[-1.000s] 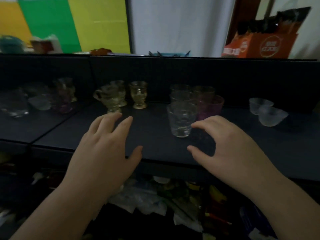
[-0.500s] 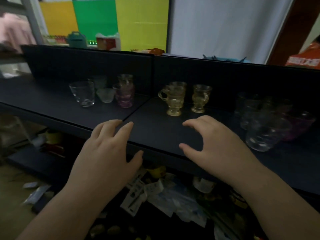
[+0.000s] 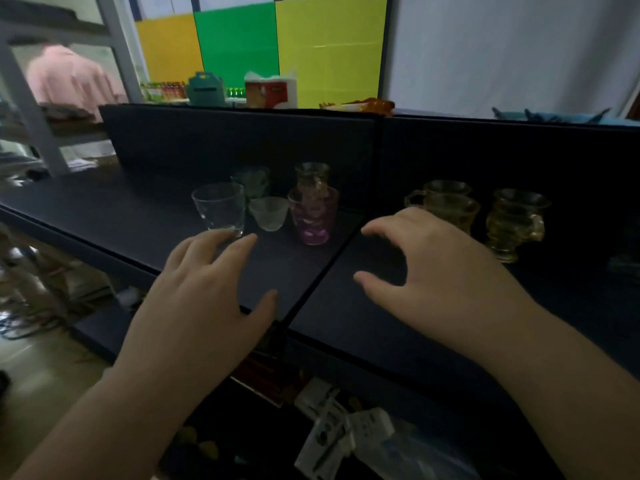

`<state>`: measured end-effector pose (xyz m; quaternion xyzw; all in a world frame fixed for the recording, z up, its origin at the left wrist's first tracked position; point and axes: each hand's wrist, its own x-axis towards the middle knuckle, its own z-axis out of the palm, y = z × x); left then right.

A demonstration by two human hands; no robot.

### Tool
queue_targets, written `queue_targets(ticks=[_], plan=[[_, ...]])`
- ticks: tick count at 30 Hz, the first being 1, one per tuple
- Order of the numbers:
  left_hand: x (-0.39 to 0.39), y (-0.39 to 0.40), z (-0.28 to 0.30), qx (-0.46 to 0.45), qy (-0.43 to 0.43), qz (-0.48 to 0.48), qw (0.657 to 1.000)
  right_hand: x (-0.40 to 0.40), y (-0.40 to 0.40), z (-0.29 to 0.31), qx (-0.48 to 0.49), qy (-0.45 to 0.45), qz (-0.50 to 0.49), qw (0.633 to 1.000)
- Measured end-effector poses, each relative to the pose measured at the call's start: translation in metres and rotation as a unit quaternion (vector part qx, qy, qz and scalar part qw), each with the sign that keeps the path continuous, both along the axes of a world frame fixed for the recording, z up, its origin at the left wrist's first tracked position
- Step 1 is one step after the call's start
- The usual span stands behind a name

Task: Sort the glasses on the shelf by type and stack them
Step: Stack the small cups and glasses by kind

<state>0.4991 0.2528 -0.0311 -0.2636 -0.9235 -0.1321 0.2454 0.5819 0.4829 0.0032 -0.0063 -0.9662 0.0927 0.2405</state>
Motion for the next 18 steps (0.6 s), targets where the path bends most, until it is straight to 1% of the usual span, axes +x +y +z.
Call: queue_targets(ticks=[9, 14, 18], plan=[[-0.1, -0.041, -0.009, 0.05, -0.013, -0.051, 0.997, -0.081, -0.052, -0.006, 0.001, -0.016, -0.032, 0.999], [-0.171, -0.077, -0.003, 0.04, -0.025, -0.098, 0.994, -0.125, -0.096, -0.009, -0.033, -0.011, -0.086, 0.996], [-0.221, -0.094, 0.005, 0.025, -0.023, -0.125, 0.992, -0.152, -0.126, -0.01, -0.031, -0.007, -0.127, 0.991]])
